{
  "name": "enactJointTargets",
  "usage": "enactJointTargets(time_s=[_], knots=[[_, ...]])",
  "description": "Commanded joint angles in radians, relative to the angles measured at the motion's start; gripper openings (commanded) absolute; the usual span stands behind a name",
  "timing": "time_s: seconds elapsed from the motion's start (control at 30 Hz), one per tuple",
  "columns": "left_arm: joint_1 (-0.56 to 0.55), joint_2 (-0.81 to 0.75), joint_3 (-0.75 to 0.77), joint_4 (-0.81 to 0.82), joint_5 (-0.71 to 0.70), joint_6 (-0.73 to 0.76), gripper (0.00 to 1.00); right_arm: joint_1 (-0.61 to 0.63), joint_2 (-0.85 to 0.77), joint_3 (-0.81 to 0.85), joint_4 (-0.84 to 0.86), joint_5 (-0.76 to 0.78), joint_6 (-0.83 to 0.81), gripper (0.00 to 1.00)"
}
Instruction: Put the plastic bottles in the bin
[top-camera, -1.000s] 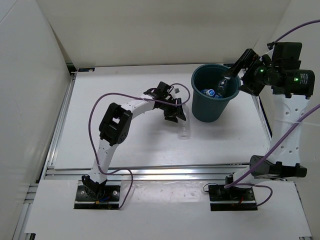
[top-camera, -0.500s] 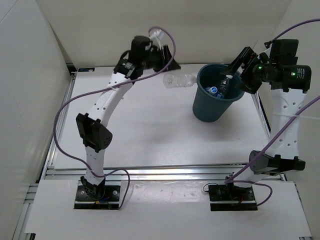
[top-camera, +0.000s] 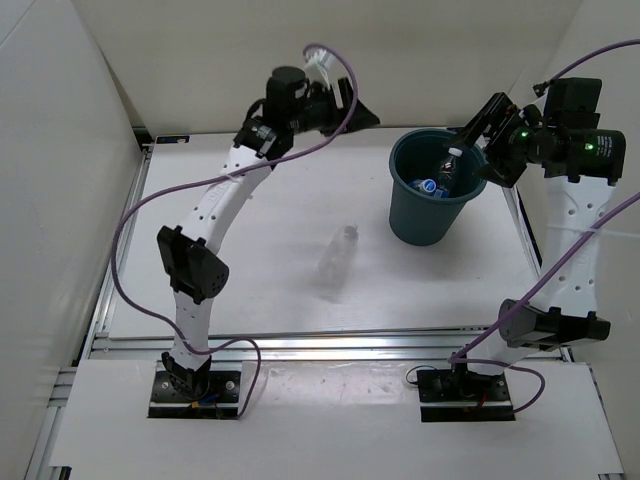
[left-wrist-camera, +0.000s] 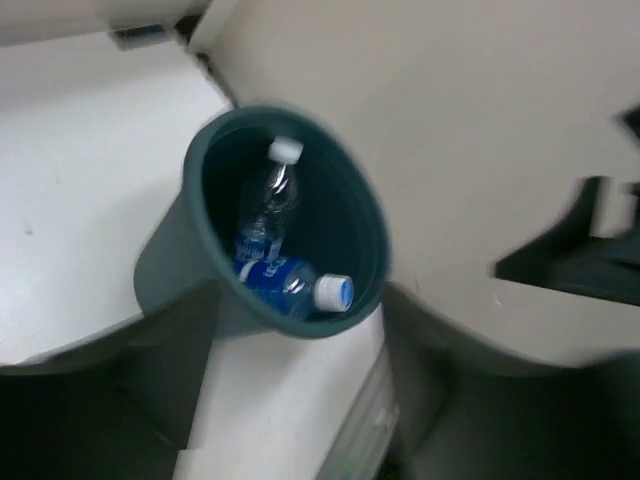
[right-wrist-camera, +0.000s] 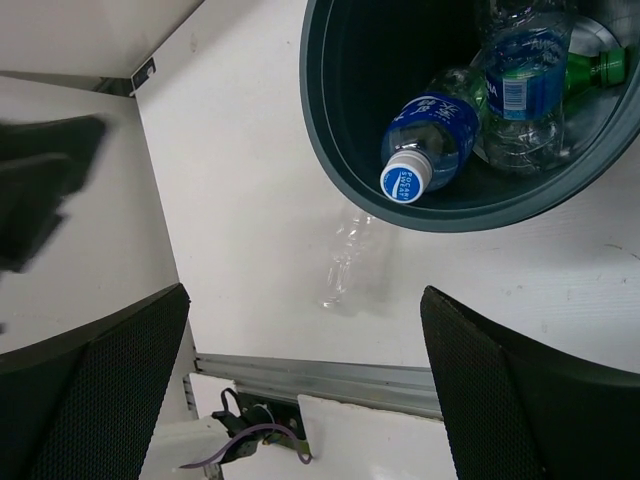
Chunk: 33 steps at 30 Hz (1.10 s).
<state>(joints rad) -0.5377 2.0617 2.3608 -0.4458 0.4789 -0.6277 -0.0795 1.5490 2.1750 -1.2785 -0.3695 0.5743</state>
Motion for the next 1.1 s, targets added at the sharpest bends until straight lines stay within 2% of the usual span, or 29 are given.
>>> enactJointTargets(time_s=[0.0, 0.1, 0.2, 0.33, 0.6, 0.7, 0.73, 0.77, 0.83, 0.87, 0.93, 0.97, 1.03, 1.07], knots=[[0.001, -0.04, -0.218, -0.042, -0.009, 0.019, 0.82, -0.006, -0.035, -0.01, 0.034, 0.0, 0.001, 1.0], [0.012, -0.087, -0.395, -0.074, -0.031, 0.031, 0.91, -0.006, -0.046, -0.023, 0.034, 0.0, 0.001, 1.0], [0.022, -0.126, -0.605, -0.114, -0.054, 0.068, 0.93, -0.006, -0.046, -0.032, 0.034, 0.0, -0.008, 1.0], [0.002, -0.169, -0.727, -0.114, -0.068, 0.089, 0.96, -0.006, -0.046, -0.053, 0.034, 0.009, -0.008, 1.0], [-0.041, -0.132, -0.695, -0.114, -0.071, 0.109, 1.0, -0.006, -0.046, -0.099, 0.034, 0.01, -0.03, 1.0], [-0.05, -0.121, -0.695, -0.123, -0.071, 0.109, 1.0, -0.006, -0.081, -0.191, -0.053, 0.108, -0.013, 1.0], [-0.05, -0.121, -0.695, -0.123, -0.071, 0.1, 1.0, -0.019, -0.105, -0.278, -0.071, 0.169, 0.013, 0.98], [-0.05, -0.121, -0.704, -0.123, -0.071, 0.1, 1.0, -0.019, -0.153, -0.32, -0.088, 0.249, 0.045, 0.84], [-0.05, -0.132, -0.715, -0.123, -0.071, 0.091, 1.0, -0.028, -0.185, -0.366, -0.099, 0.296, 0.058, 0.7], [-0.05, -0.141, -0.73, -0.123, -0.071, 0.091, 1.0, -0.028, -0.205, -0.391, -0.113, 0.323, 0.074, 0.6], [-0.05, -0.15, -0.764, -0.132, -0.071, 0.091, 1.0, -0.028, -0.217, -0.415, -0.13, 0.443, 0.13, 0.46], [-0.05, -0.161, -0.776, -0.133, -0.071, 0.08, 1.0, -0.028, -0.217, -0.434, -0.157, 0.492, 0.151, 0.35], [-0.05, -0.172, -0.813, -0.133, -0.08, 0.08, 1.0, -0.054, -0.236, -0.526, -0.183, 0.562, 0.191, 0.19], [-0.05, -0.184, -0.824, -0.133, -0.08, 0.069, 1.0, -0.068, -0.245, -0.576, -0.183, 0.575, 0.202, 0.05]])
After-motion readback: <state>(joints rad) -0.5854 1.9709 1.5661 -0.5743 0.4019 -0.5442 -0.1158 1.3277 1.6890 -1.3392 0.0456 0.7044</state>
